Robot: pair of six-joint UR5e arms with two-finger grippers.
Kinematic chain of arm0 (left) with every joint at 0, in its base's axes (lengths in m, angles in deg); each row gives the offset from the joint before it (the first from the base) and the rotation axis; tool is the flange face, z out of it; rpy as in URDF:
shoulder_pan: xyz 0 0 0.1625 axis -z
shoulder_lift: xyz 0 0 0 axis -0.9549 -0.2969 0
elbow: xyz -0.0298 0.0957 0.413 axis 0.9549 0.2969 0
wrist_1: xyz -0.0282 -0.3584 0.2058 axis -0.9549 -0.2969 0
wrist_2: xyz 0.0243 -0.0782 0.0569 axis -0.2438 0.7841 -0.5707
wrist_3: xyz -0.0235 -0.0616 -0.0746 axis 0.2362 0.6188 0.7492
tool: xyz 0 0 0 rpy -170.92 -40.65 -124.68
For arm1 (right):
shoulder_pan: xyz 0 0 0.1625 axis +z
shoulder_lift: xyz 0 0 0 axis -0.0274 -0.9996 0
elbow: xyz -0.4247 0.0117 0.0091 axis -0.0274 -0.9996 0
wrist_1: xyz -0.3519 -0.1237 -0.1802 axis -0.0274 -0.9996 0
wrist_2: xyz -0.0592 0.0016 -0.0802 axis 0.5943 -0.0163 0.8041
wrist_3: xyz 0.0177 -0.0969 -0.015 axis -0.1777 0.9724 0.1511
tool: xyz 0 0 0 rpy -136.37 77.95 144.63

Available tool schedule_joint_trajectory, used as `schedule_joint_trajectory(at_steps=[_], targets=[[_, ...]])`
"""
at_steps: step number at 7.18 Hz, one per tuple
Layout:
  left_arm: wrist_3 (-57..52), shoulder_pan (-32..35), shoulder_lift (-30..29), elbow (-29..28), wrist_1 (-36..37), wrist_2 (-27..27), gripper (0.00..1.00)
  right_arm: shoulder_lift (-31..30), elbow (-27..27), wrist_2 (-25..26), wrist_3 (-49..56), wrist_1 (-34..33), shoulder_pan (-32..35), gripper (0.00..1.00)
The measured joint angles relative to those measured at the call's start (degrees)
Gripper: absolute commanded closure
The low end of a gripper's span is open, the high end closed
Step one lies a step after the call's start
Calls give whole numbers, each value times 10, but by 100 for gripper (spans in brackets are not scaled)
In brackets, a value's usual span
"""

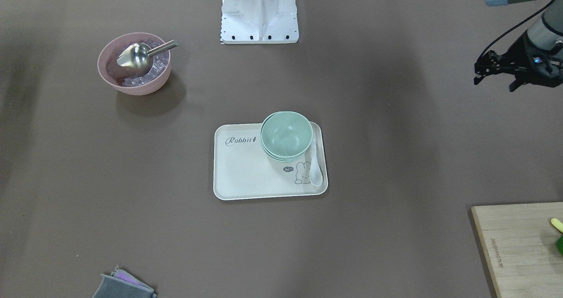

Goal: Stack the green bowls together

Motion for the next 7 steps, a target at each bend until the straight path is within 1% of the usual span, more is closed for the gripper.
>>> schedule_joint_trajectory(at_steps=[1,2,3,5,7], targets=[[-76,50,39,-19,0,18,2,-12,2,0,22,2,14,0],[-150,103,61,-53,-1,30,2,-27,4,2,49,3,27,0],[-203,147,68,-85,-1,34,2,-41,4,6,72,3,36,0],[-232,183,69,-111,0,36,2,-63,1,13,108,3,59,0],[-235,189,65,-119,0,36,2,-64,2,34,123,-1,73,0]])
